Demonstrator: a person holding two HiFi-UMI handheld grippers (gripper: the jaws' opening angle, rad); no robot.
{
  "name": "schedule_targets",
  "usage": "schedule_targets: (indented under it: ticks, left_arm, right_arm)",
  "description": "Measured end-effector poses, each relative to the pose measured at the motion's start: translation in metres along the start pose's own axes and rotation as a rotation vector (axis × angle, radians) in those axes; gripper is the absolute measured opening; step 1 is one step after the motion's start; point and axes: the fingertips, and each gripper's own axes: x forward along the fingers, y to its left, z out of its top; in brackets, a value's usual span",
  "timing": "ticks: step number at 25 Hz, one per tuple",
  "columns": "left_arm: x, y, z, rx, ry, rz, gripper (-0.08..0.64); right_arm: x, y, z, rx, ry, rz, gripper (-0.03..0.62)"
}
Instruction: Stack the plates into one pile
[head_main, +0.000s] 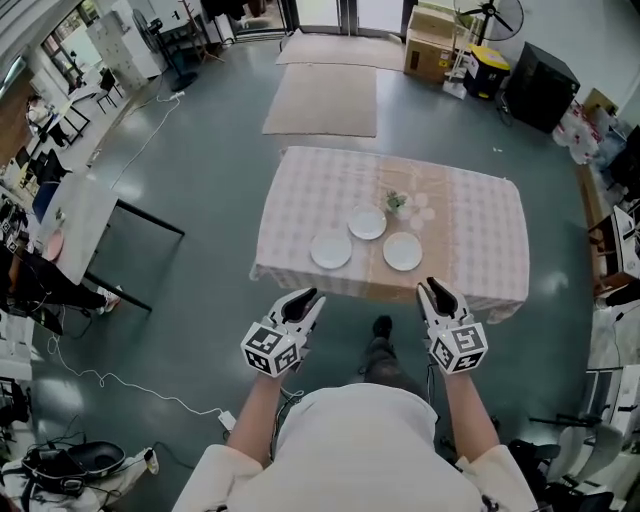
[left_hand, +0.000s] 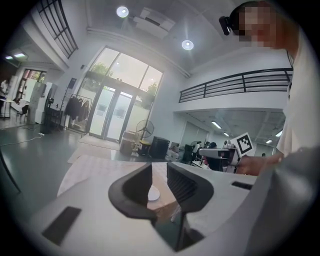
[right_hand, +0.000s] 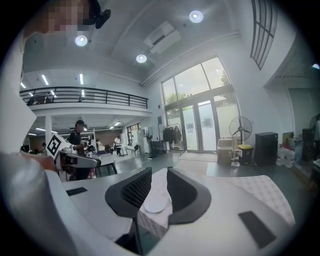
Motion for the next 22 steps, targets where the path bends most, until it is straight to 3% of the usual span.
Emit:
schedule_targets:
  ticks: [12, 22]
  left_arm:
    - [0.114, 0.059, 0.041, -0.019, 0.002, 0.100, 0.097]
    - [0.184, 0.077, 0.065, -0.014, 0.009, 0.179, 0.097]
  right_arm:
    - [0.114, -0.094, 0.020, 0.014, 0.069, 0.119, 0.115]
    - [0.173, -0.152, 0.019, 0.025, 0.123, 0.248, 0.115]
